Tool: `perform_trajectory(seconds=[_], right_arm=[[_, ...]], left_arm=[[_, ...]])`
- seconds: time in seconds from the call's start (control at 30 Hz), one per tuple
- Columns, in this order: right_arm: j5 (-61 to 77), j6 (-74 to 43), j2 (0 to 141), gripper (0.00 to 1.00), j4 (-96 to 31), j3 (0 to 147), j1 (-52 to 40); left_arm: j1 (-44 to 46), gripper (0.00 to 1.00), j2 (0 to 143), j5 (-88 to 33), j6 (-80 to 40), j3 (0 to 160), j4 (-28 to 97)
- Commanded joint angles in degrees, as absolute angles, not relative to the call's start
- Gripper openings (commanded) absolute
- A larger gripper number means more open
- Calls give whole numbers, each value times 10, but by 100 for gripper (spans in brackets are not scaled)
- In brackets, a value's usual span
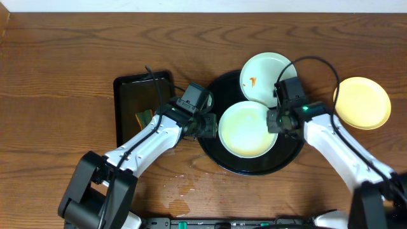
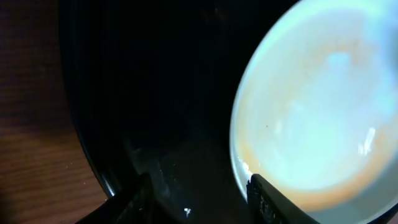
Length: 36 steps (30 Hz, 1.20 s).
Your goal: Clean dirty plates on tray and stack at the side
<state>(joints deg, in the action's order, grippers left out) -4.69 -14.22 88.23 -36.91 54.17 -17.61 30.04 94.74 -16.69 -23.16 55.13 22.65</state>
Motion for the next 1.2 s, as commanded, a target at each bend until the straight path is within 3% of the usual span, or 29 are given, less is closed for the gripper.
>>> perform_trajectory(seconds=[0.0, 0.33, 0.47, 0.63, 0.77, 0.87, 1.0, 1.17], right_arm=[[-138, -132, 834, 1, -371, 569, -199], [-81, -137, 832, 1, -418, 574, -202], [12, -120, 879, 9, -424, 574, -134], [221, -40, 956, 31, -416, 574, -53], [299, -6, 1011, 34, -402, 574, -29], [304, -6, 1047, 31, -389, 574, -31], [305, -15, 1081, 1, -370, 574, -36], [284, -37, 1069, 1, -360, 575, -36]], left_arm=[[296, 53, 945, -175, -214, 557, 230], [277, 55, 945, -183, -215, 557, 229], [277, 54, 945, -201, -214, 556, 219], [277, 55, 945, -201, -214, 556, 214], [277, 55, 945, -201, -214, 556, 214], [277, 54, 945, -201, -214, 556, 214], [277, 54, 945, -201, -214, 556, 215], [277, 54, 945, -201, -201, 556, 221]])
